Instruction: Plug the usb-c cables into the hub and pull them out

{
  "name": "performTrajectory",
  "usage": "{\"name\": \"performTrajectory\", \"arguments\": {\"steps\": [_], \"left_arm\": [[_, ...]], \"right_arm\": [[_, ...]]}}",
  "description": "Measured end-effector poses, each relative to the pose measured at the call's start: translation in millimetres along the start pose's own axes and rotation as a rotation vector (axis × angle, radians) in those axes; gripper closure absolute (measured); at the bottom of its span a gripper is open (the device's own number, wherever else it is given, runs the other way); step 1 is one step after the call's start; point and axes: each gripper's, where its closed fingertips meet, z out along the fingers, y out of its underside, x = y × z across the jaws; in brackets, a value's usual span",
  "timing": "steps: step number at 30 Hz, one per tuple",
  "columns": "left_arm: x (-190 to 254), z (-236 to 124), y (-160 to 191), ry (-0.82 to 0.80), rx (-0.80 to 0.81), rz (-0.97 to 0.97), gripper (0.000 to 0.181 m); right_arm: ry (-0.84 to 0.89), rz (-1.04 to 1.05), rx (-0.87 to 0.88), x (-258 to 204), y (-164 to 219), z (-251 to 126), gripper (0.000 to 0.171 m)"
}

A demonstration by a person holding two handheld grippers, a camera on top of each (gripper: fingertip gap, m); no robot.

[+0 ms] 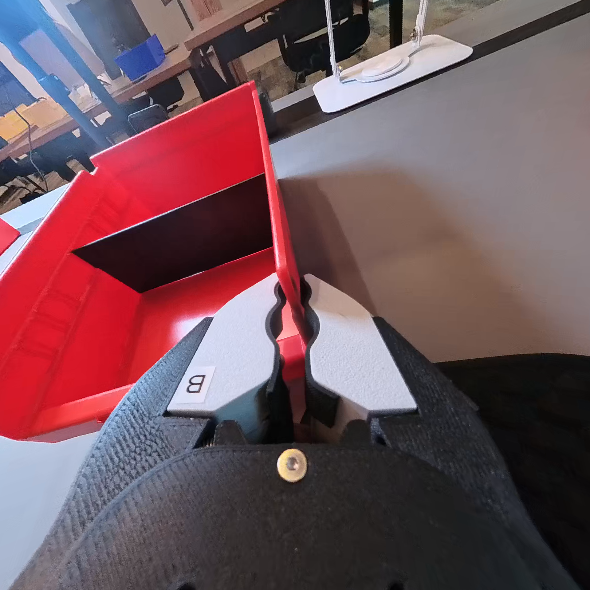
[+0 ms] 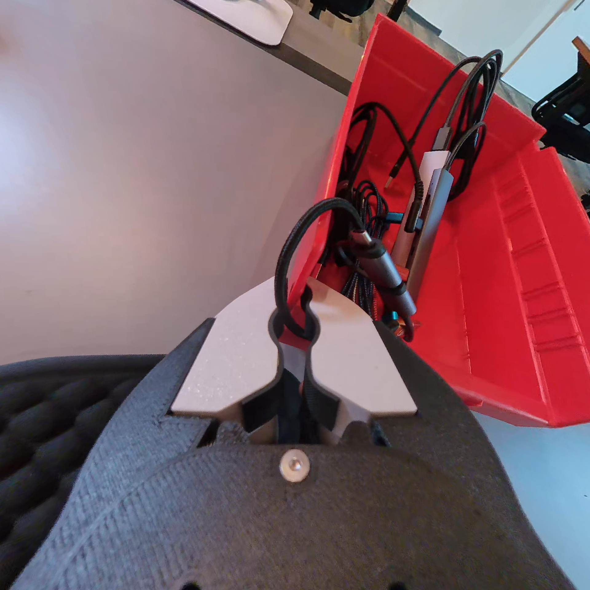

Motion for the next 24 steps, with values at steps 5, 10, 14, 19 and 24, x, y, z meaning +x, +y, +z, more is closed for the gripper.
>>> {"name": "performTrajectory", "arguments": {"steps": [5, 10, 14, 19, 24], "left_arm": [[2, 1, 0, 0.021, 0.005, 0.001, 0.171], [10, -20, -16, 0.131, 0.050, -0.146, 0.116], [-9, -58, -44, 0.156, 0.169, -0.302, 0.092], [-51, -81, -36, 0.055, 0.090, -0.320, 0.057], [-65, -92, -28, 0.020, 0.050, -0.301, 0.054]], "right_arm": [[-0.023, 0.013, 0.008, 0, 0, 0, 0.163], [-0.164, 0.123, 0.143, -4, -18, -23, 0.119], [-0.185, 0.319, 0.341, 37, -50, -61, 0.077], [0.030, 0.309, 0.136, 113, -9, -73, 0.032], [0.026, 0.384, 0.078, 124, 6, -77, 0.038]]}}
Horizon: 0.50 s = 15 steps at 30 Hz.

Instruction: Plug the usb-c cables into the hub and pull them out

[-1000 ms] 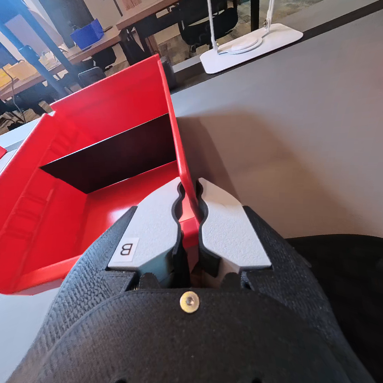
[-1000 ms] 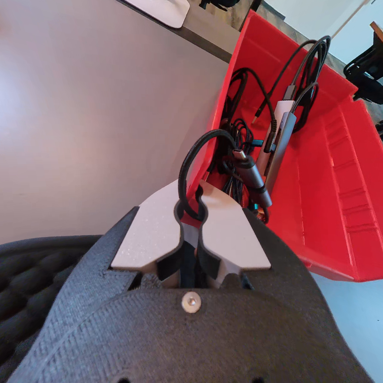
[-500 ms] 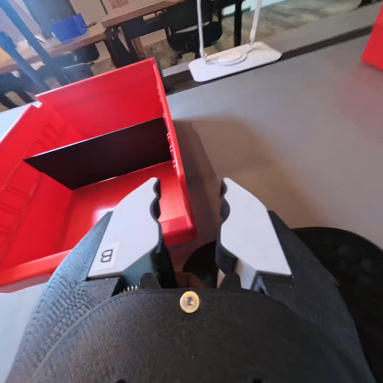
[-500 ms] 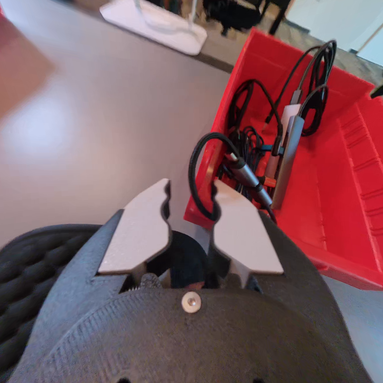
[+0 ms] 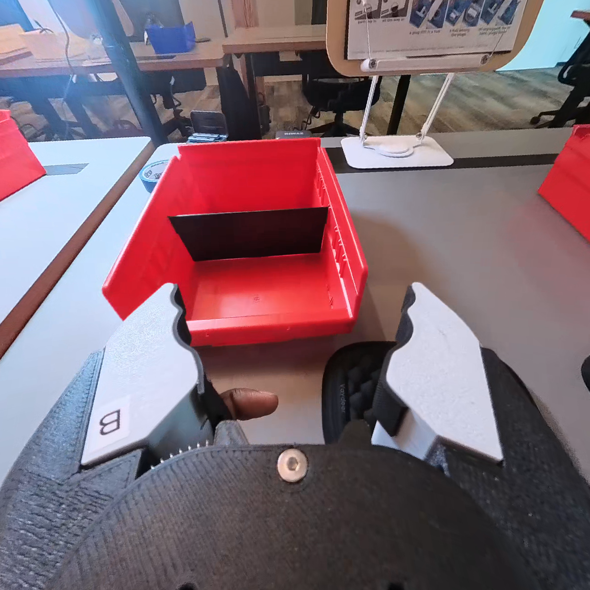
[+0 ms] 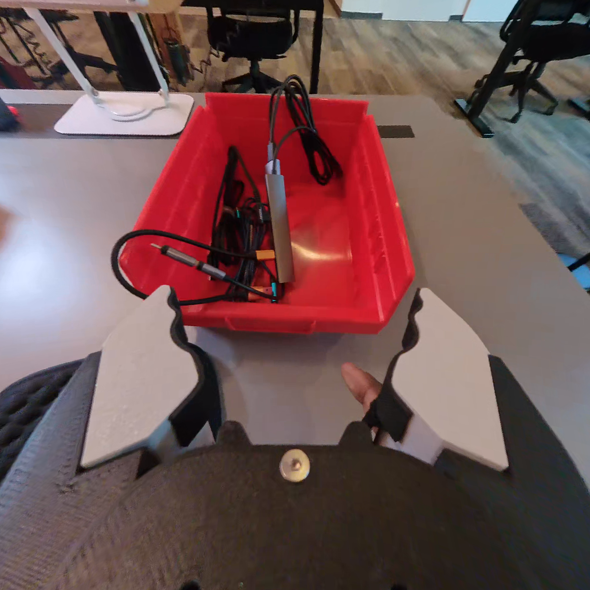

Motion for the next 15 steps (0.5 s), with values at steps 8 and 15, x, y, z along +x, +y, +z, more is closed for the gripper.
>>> {"name": "performTrajectory", "arguments": {"steps": [8, 15], "left_arm": [[6, 1, 5, 0.014, -0.021, 0.028, 0.055], [11, 5, 6, 0.026, -0.020, 0.032, 0.058]], "right_arm": [[0.008, -0.054, -0.015, -10, 2, 3, 0.043], [-0.017, -0.052, -0.006, -15, 1, 2, 0.059]]}}
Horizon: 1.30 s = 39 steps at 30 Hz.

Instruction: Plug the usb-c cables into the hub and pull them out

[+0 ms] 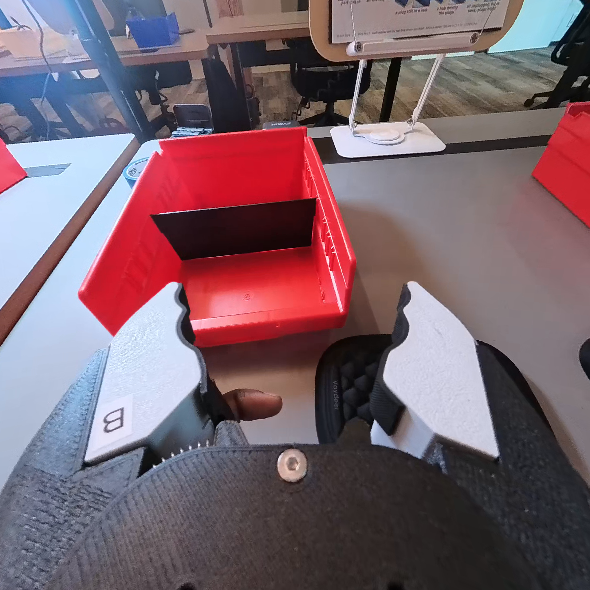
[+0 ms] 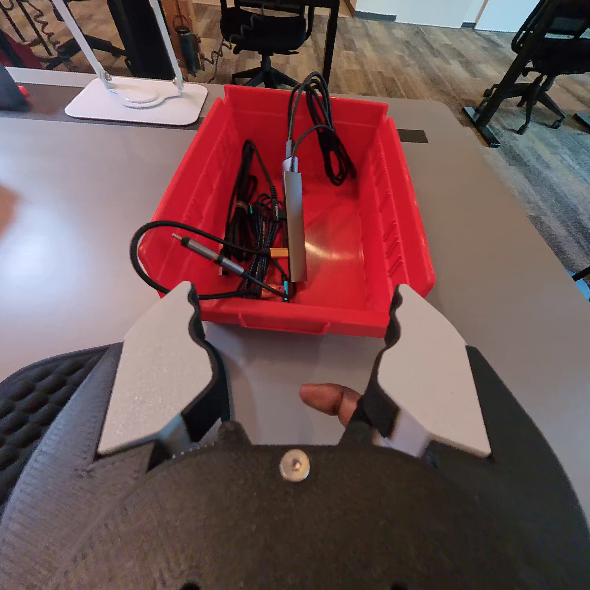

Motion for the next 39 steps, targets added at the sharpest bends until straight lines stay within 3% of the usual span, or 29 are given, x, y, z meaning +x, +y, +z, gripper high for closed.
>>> {"name": "performTrajectory", "arguments": {"steps": [18, 24, 28, 31, 34, 38, 39], "left_arm": [[4, 3, 2, 0.007, -0.007, 0.014, 0.062], [11, 8, 6, 0.035, -0.014, 0.013, 0.069], [24, 21, 10, 0.093, 0.001, 0.029, 0.087], [28, 52, 30, 0.120, -0.066, 0.055, 0.093], [31, 76, 39, 0.121, -0.078, 0.105, 0.117], [43, 87, 41, 0.193, -0.075, 0.110, 0.167], [39, 89, 40, 0.153, -0.070, 0.122, 0.169]], "right_arm": [[-0.024, -0.030, -0.028, -10, 5, 5, 0.064], [-0.127, -0.011, -0.018, -32, 4, 6, 0.069], [-0.221, -0.015, -0.015, -59, 7, 14, 0.083], [-0.333, -0.031, -0.054, -97, 16, 30, 0.093], [-0.279, -0.154, -0.097, -111, 25, 50, 0.096], [-0.211, -0.261, -0.148, -117, 28, 73, 0.137], [-0.162, -0.293, -0.152, -113, 26, 78, 0.154]]}}
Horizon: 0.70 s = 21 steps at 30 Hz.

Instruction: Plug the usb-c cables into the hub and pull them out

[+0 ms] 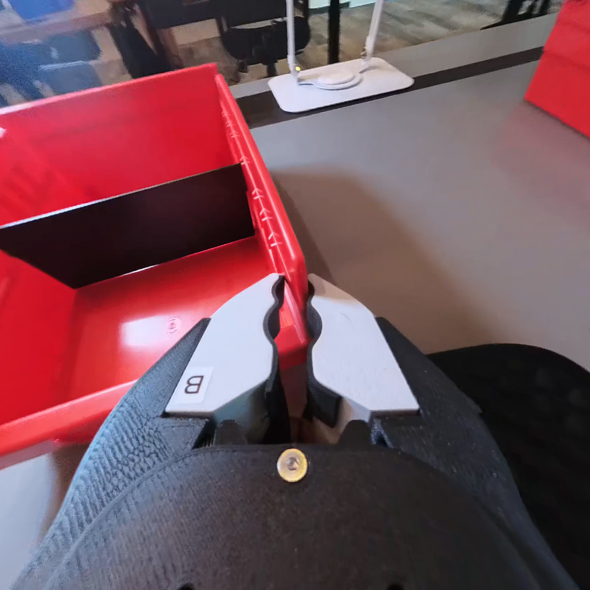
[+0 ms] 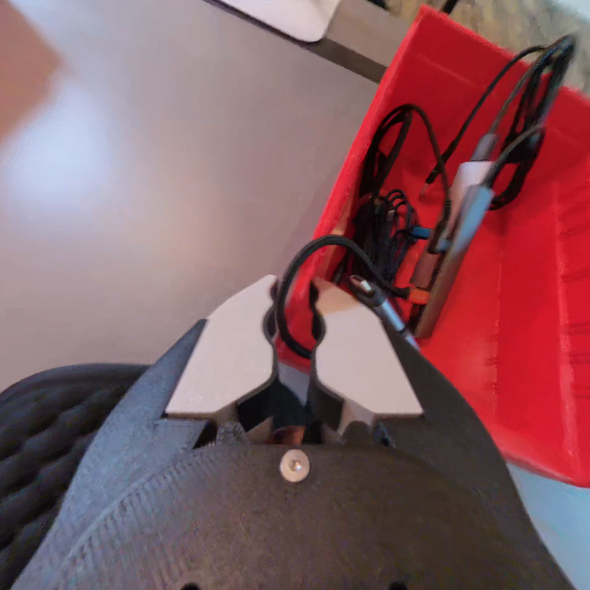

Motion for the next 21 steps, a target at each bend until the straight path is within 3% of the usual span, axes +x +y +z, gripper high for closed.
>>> {"name": "performTrajectory", "arguments": {"steps": [3, 7, 16, 21], "left_arm": [[-22, -6, 4, -0.170, 0.013, 0.062, 0.177], [-36, -21, 9, -0.146, 0.083, -0.105, 0.178], [-57, -59, 26, -0.309, 0.142, -0.151, 0.175], [-48, -59, 25, -0.315, 0.150, -0.151, 0.178]], "right_arm": [[-0.021, -0.045, -0.020, -9, -9, 7, 0.154], [-0.051, -0.135, -0.034, -39, -23, 16, 0.150], [-0.247, -0.284, 0.033, -173, -68, 21, 0.146], [-0.373, -0.336, 0.074, -244, -92, 24, 0.147]]}}
